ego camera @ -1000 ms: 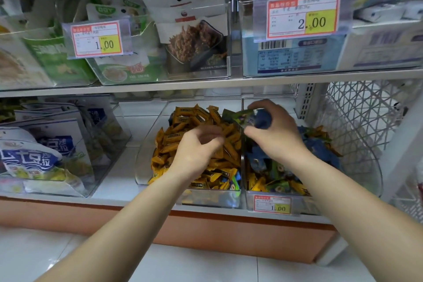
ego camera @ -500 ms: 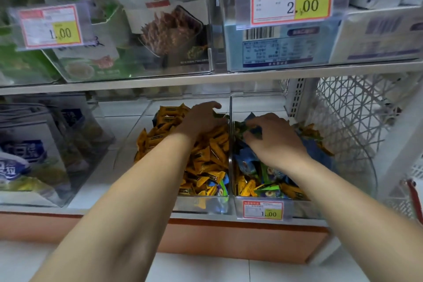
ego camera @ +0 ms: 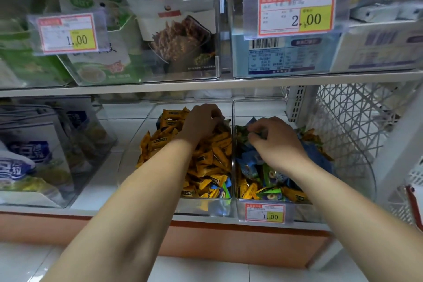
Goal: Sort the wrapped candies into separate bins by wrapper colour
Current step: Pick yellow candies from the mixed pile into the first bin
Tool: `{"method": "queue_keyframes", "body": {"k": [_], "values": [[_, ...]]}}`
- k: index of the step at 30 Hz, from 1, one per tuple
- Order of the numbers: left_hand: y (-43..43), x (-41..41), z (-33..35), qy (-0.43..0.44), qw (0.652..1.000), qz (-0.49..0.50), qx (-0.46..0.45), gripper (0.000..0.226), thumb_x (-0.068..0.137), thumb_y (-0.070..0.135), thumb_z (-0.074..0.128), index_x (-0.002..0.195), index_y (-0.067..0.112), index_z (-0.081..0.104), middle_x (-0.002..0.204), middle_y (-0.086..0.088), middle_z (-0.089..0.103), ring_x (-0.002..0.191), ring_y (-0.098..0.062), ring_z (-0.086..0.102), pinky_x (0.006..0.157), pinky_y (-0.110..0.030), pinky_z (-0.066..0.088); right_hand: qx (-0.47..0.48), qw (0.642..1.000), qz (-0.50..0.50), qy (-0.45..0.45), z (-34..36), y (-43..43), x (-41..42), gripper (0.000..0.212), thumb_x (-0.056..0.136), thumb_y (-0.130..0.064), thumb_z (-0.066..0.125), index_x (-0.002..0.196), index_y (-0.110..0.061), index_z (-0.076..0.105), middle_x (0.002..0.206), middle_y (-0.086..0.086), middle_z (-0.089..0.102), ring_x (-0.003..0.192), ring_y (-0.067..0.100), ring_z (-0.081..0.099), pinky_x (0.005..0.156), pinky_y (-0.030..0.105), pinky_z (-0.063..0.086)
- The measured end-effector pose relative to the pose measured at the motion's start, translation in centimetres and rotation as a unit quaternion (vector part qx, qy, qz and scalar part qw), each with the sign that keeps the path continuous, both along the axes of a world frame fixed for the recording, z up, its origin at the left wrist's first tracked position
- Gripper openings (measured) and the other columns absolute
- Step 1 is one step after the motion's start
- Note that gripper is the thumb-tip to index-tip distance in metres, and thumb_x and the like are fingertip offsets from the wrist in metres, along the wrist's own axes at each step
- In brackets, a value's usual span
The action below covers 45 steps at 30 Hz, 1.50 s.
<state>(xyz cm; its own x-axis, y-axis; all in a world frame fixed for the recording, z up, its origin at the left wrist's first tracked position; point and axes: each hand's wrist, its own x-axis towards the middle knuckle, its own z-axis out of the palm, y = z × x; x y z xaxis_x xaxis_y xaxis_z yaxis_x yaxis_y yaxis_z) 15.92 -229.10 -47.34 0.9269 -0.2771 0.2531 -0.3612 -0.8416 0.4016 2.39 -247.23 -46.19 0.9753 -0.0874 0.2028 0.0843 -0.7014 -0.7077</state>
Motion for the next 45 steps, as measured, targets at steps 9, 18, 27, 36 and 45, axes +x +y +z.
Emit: {"method": "queue_keyframes", "body": {"k": [9,18,27,36,45], "values": [[2.1,-9.2,3.9,0.026,0.936,0.035,-0.35,0.031,0.091,0.003,0.064,0.085,0.033,0.062,0.092,0.011,0.069,0.086,-0.007,0.067,0.066,-0.021,0.057,0.204,0.977,0.038,-0.048,2.1,3.2,-1.1,0.046,0.088,-0.053,0.056,0.133,-0.048,0.05,0.126,-0.014,0.057,0.101,-0.009,0.057,0.082,0.015,0.042],[-0.2,-15.4,3.4,0.137,0.867,-0.034,-0.478,0.011,0.093,0.013,0.067,0.1,0.02,0.071,0.097,-0.003,0.077,0.095,-0.017,0.073,0.079,-0.036,0.061,0.303,0.948,0.082,0.054,3.0,4.4,-2.8,0.011,0.099,-0.041,0.053,0.105,-0.037,0.061,0.111,-0.006,0.065,0.094,0.013,0.067,0.07,0.033,0.062],[1.6,-7.0,2.1,0.037,0.983,0.056,-0.173,0.013,0.097,0.024,0.059,0.108,0.025,0.067,0.108,0.01,0.065,0.097,-0.006,0.057,0.079,-0.011,0.04,-0.225,0.973,-0.015,0.036,-0.5,-2.9,-0.8,0.043,0.1,-0.052,0.039,0.141,-0.041,0.046,0.137,0.003,0.05,0.122,0.031,0.049,0.095,0.038,0.044],[-2.1,1.5,-0.5,0.158,0.982,-0.031,0.103,0.047,0.095,0.041,0.062,0.137,0.021,0.055,0.143,-0.006,0.054,0.129,-0.026,0.051,0.111,-0.04,0.038,-0.259,0.962,0.015,0.091,-1.5,-2.7,0.5,0.054,0.099,-0.057,0.034,0.148,-0.034,0.038,0.151,0.003,0.04,0.137,0.031,0.036,0.107,0.044,0.038],[1.3,-2.0,1.6,0.01,0.976,0.004,-0.216,0.005,0.095,0.024,0.063,0.098,0.028,0.064,0.096,0.013,0.063,0.091,-0.004,0.057,0.075,-0.013,0.04,-0.273,0.958,0.002,0.083,-1.2,-1.8,0.2,0.063,0.097,-0.057,0.04,0.153,-0.033,0.025,0.157,0.003,0.028,0.144,0.03,0.019,0.114,0.048,0.026]]}}
